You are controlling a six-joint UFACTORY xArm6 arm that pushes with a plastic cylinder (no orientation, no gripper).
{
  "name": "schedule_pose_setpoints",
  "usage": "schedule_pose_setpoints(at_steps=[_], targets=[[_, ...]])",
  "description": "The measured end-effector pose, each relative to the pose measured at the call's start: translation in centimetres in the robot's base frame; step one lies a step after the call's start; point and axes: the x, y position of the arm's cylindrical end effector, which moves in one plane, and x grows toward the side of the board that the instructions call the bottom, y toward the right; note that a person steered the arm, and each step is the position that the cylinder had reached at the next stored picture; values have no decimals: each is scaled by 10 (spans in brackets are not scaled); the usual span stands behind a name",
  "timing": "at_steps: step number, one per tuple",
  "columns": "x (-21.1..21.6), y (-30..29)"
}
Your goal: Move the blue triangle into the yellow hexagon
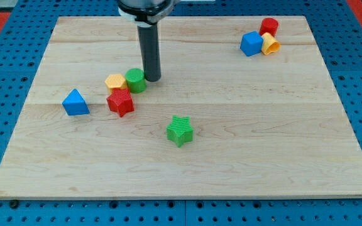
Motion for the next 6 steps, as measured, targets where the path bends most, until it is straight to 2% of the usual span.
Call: schedule_pose_setpoints(at_steps=[1,2,3,5,6], targets=[[-22,-32],[-31,-120],[-11,-182],[75,-181],[88,-156]])
